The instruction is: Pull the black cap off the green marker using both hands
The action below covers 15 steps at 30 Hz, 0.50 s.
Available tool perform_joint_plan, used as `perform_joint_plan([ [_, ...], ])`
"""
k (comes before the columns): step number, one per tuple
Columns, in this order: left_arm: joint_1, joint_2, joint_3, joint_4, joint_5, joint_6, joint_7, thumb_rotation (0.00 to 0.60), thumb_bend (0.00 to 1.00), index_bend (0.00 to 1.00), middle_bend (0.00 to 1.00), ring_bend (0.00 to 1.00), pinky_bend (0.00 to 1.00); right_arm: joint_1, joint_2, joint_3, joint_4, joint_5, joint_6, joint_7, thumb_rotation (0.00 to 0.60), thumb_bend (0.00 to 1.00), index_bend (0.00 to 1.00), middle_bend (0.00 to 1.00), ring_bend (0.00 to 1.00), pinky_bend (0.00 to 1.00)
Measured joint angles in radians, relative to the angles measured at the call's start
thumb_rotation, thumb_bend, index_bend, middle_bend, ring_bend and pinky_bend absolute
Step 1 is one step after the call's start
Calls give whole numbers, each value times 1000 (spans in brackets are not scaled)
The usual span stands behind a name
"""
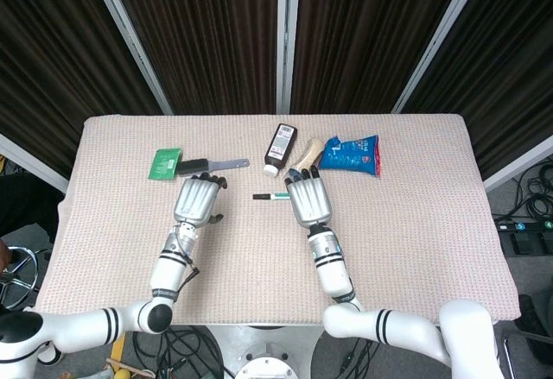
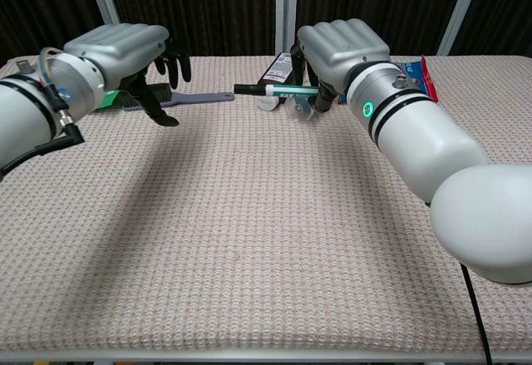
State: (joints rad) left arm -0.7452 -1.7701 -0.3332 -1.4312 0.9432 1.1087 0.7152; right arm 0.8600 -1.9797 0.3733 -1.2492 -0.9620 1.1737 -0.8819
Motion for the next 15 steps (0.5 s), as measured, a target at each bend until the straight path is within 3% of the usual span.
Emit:
perform_joint_plan([
  [6, -74, -30, -30, 8, -78, -22, 59, 600, 135, 415, 441, 347, 490, 25, -54, -8, 72, -3, -11, 19, 600, 304, 620, 581, 289, 217],
  [15, -90, -50, 0, 32, -101, -15, 47, 600, 190, 425, 448, 350, 492, 48, -130, -12, 150, -17, -5, 54, 600, 305, 620, 582, 296, 220],
])
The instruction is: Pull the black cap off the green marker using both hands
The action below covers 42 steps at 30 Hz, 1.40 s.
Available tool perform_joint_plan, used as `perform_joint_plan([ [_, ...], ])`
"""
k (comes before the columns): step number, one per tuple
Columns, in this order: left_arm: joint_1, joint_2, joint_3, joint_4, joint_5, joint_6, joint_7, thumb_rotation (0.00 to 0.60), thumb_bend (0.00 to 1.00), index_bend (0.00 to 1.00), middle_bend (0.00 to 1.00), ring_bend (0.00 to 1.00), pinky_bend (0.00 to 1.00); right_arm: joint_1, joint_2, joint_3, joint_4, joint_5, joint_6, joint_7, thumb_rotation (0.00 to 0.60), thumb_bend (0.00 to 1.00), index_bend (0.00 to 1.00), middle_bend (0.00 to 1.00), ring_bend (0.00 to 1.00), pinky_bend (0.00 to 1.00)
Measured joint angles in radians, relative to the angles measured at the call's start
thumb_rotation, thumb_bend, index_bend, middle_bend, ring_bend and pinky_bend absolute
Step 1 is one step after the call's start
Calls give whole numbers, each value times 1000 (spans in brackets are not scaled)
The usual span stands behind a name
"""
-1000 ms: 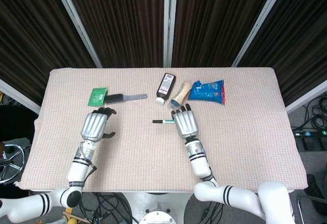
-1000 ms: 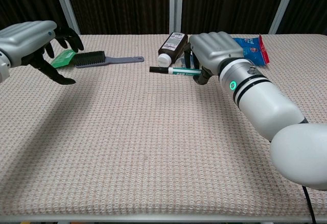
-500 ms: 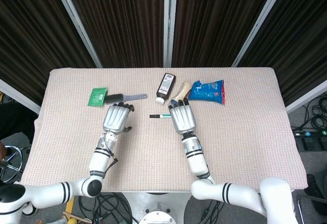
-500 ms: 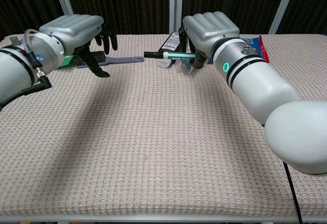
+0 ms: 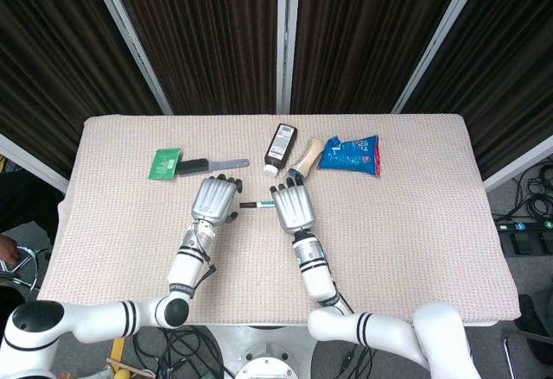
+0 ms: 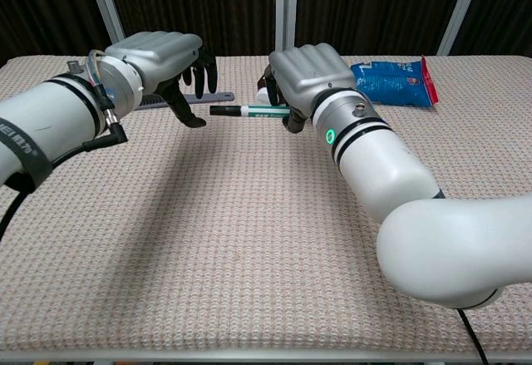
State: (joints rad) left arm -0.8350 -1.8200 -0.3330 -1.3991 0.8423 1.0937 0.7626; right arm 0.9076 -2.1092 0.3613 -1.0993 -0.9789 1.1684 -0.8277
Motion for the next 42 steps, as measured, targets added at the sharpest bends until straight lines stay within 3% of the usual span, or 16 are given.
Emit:
perform_joint_plan([
  [11, -7, -20, 19, 32, 6, 5, -60, 600, 218, 495, 515, 428, 583, 15, -48, 9, 46, -13, 1, 16, 600, 308, 620, 582, 296, 224],
  [42, -21, -60, 23, 82, -32, 10, -90, 600, 291, 555, 572, 488, 614, 6, -65, 18, 54, -18, -19, 19, 600, 308, 620, 582, 296, 224],
])
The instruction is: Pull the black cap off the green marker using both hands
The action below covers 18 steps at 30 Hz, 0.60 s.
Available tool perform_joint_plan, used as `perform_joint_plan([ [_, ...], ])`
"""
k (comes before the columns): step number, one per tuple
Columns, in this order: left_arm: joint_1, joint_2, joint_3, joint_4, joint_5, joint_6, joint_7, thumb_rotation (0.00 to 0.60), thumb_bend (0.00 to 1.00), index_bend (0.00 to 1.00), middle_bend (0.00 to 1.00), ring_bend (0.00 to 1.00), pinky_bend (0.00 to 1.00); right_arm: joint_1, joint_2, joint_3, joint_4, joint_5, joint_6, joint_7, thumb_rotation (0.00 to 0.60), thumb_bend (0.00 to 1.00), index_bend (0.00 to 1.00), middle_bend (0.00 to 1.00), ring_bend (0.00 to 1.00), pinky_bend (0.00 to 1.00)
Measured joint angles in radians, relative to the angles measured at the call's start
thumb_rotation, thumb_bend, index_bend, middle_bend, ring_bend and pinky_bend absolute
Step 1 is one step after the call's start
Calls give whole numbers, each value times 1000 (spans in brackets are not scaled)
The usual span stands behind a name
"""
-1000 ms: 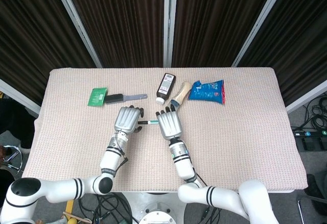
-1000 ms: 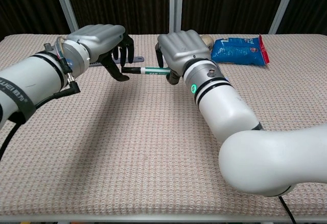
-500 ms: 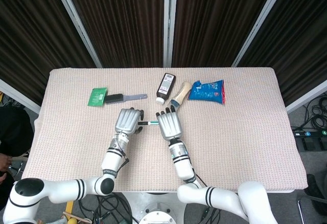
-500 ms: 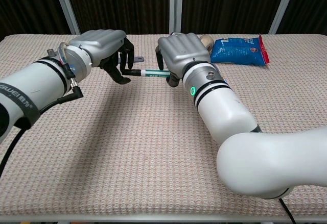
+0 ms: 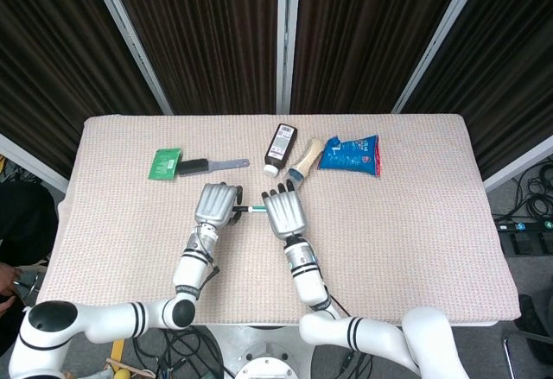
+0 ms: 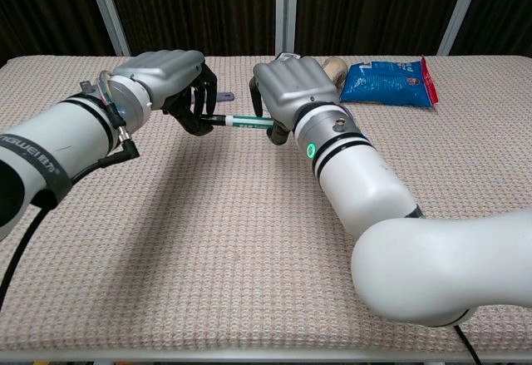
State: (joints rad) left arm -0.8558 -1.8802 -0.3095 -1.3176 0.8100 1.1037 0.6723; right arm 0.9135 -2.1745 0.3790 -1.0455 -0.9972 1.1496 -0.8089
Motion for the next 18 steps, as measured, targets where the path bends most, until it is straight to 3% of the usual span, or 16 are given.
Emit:
perform_joint_plan([
  [18, 5, -13, 2, 22, 19, 8, -32, 600, 407, 618, 635, 557, 666, -7, 10, 3, -11, -10, 5, 6, 600, 315, 625, 587, 296, 227],
])
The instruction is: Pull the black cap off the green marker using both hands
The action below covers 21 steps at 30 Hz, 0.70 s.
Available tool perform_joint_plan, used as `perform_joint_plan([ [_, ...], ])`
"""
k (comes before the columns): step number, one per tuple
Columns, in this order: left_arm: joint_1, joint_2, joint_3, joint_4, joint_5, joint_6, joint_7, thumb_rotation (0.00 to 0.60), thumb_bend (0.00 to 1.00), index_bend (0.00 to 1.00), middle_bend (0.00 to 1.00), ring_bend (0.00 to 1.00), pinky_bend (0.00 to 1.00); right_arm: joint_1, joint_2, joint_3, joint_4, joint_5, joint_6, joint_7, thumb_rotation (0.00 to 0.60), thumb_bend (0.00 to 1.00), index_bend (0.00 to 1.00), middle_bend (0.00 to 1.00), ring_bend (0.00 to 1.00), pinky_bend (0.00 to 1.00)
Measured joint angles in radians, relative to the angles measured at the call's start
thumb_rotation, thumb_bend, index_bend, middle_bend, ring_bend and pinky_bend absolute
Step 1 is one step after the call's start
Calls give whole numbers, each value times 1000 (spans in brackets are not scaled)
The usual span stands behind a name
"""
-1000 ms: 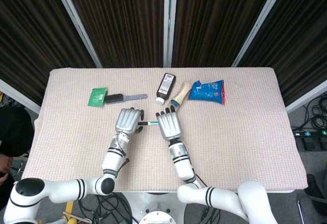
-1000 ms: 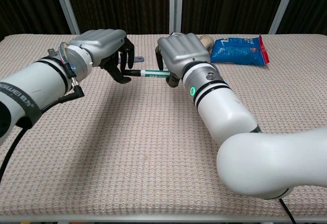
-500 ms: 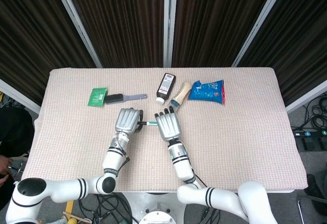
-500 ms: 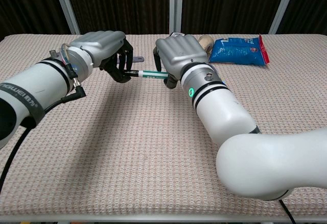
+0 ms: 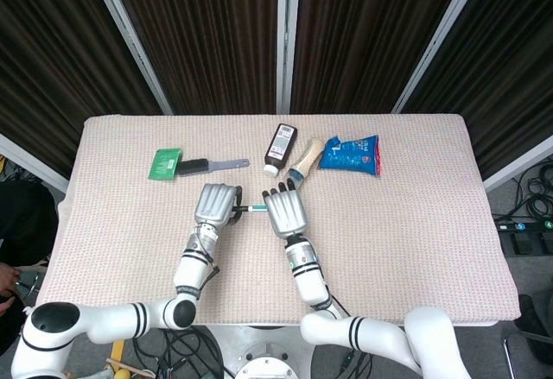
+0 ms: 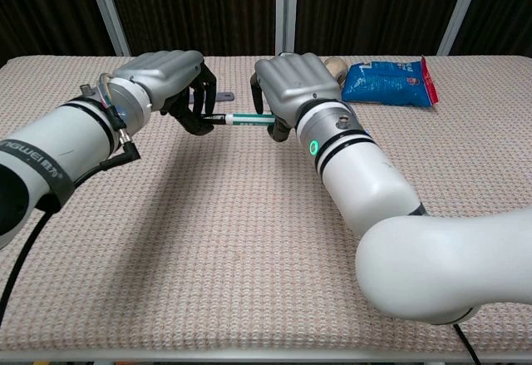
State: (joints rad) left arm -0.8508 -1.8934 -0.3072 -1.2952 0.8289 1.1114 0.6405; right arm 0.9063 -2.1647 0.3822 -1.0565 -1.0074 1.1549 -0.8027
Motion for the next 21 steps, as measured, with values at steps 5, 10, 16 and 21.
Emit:
perform_joint_plan([
  [5, 6, 10, -3, -8, -5, -8, -14, 600, 416, 623, 639, 561, 669, -6, 3, -4, -1, 0, 2, -1, 600, 316, 626, 588, 295, 227],
  [10, 15, 22, -1, -12, 4, -8, -33, 600, 416, 627, 643, 566, 671, -14, 7, -8, -1, 1, 3, 1, 600, 317, 626, 589, 296, 227],
  [16, 35, 37, 7, -20, 19, -11, -80, 600, 416, 627, 643, 566, 671, -36, 20, -26, -16, -11, 15, 10, 600, 316, 626, 589, 296, 227],
  [21, 64, 52, 26, -18, 54, -21, -161, 600, 416, 627, 643, 566, 671, -73, 50, -55, -45, -26, 31, 26, 600, 315, 626, 588, 296, 227],
])
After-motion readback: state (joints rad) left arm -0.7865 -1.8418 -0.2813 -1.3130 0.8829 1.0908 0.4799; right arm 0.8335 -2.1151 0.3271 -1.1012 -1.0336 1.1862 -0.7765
